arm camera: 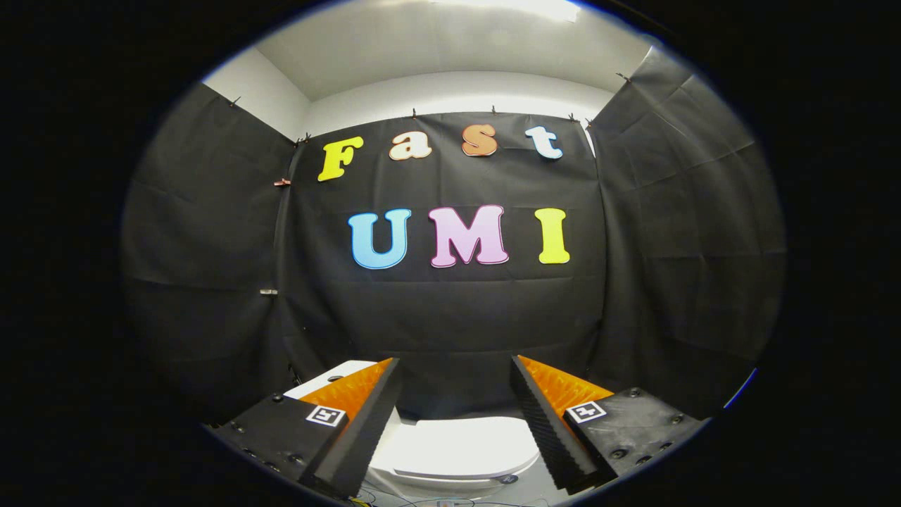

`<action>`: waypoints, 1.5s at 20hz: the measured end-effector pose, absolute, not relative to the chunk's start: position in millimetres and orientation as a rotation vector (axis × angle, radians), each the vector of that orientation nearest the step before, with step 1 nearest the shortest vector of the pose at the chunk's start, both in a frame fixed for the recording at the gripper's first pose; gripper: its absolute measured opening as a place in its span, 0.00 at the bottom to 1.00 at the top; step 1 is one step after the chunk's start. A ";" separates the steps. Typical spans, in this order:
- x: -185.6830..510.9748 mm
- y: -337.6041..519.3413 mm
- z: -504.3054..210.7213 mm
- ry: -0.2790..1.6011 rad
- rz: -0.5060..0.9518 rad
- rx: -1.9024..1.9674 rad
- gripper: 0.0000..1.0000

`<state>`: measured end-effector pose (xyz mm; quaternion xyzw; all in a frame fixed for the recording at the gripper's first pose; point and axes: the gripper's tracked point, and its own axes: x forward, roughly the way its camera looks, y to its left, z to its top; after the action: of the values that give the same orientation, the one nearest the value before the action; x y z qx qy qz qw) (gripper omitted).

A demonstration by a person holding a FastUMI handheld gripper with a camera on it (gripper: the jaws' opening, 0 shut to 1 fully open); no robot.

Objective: Open the toilet lid.

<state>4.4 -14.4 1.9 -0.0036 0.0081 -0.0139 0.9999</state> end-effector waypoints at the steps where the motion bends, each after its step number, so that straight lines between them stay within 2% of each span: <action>1: 6.0 -18.0 0.6 0.017 -0.035 -0.002 0.98; 7: 16.2 -49.6 -17.1 0.043 -0.092 0.052 0.98; 13: 35.3 -91.1 -73.1 0.144 -0.149 0.151 0.98; 21: 58.9 -160.5 -185.3 0.311 -0.242 0.305 0.98; 30: 71.4 -216.3 -345.4 0.545 -0.308 0.609 0.97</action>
<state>71.4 -216.3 -345.4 0.2949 0.2642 -0.1490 0.9061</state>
